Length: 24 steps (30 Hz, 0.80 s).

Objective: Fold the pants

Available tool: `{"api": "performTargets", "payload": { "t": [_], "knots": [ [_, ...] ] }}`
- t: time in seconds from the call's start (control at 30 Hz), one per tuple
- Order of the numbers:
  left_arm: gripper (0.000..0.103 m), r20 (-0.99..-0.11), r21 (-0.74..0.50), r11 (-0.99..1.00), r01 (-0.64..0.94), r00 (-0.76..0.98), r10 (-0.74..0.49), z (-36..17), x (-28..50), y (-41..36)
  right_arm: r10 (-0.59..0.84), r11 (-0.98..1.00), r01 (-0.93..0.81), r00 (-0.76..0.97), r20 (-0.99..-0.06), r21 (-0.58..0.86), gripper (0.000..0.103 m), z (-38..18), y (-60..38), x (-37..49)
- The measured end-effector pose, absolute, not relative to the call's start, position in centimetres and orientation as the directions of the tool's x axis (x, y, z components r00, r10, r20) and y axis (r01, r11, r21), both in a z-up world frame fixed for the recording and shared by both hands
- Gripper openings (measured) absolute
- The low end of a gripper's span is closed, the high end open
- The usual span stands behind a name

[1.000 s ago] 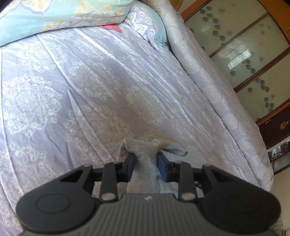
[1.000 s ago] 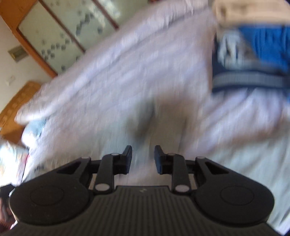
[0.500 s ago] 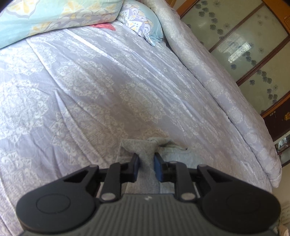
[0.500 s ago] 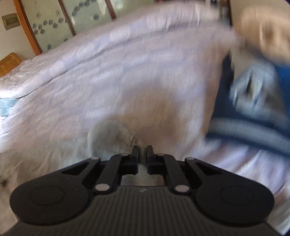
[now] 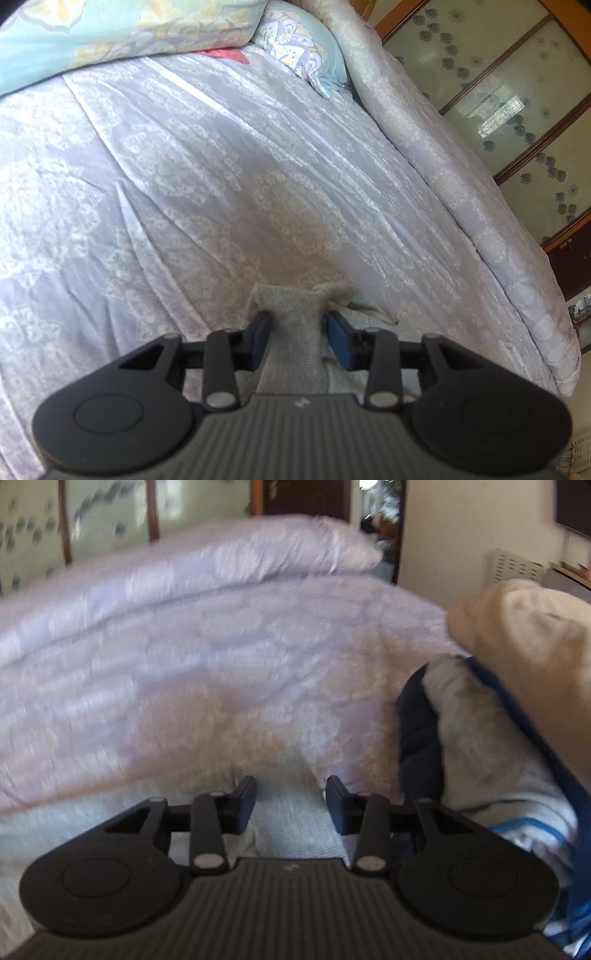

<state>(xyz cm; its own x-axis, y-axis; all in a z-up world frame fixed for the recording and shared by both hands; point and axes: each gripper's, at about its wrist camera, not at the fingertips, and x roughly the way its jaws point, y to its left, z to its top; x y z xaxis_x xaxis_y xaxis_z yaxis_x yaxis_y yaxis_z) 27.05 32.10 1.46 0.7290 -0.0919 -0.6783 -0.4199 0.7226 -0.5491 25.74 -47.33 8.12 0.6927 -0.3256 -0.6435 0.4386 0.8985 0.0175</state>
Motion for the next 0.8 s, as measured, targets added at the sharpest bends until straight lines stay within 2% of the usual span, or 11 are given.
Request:
{"api": "performTargets", "payload": {
  "t": [0.17, 0.33, 0.43, 0.57, 0.63, 0.7, 0.8],
  "knots": [
    [0.04, -0.631, -0.597, 0.702, -0.388, 0.768, -0.113, 2.9, 23.9, 33.0, -0.203, 0.893, 0.392, 0.787, -0.582, 0.22, 0.044, 9.8, -47.6, 22.6],
    [0.04, -0.58, -0.651, 0.693, -0.311, 0.792, -0.19, 4.4, 21.7, 32.3, -0.038, 0.863, 0.338, 0.784, -0.62, 0.374, 0.033, 9.8, -48.1, 22.0],
    [0.04, -0.565, -0.664, 0.714, -0.222, 0.774, -0.285, 4.9, 22.8, 29.8, 0.094, 0.847, 0.281, 0.758, -0.646, 0.452, 0.033, 8.8, -46.6, 24.7],
    [0.044, -0.594, -0.627, 0.763, -0.159, 0.731, -0.336, 4.2, 25.8, 25.9, 0.195, 0.838, 0.243, 0.703, -0.683, 0.489, 0.033, 6.5, -43.8, 29.5],
    [0.044, -0.641, -0.583, 0.791, -0.187, 0.704, -0.306, 2.8, 27.5, 24.8, 0.139, 0.837, 0.292, 0.704, -0.696, 0.463, 0.034, 5.4, -43.6, 31.5],
    [0.044, -0.689, -0.533, 0.811, -0.241, 0.68, -0.251, 1.3, 28.8, 24.7, -0.015, 0.824, 0.403, 0.718, -0.696, 0.398, 0.034, 4.8, -44.0, 32.1],
    [0.043, -0.674, -0.587, 0.764, -0.268, 0.685, -0.277, 0.4, 28.2, 25.7, -0.064, 0.75, 0.476, 0.744, -0.665, 0.46, 0.036, 5.3, -44.7, 31.0]
  ]
}}
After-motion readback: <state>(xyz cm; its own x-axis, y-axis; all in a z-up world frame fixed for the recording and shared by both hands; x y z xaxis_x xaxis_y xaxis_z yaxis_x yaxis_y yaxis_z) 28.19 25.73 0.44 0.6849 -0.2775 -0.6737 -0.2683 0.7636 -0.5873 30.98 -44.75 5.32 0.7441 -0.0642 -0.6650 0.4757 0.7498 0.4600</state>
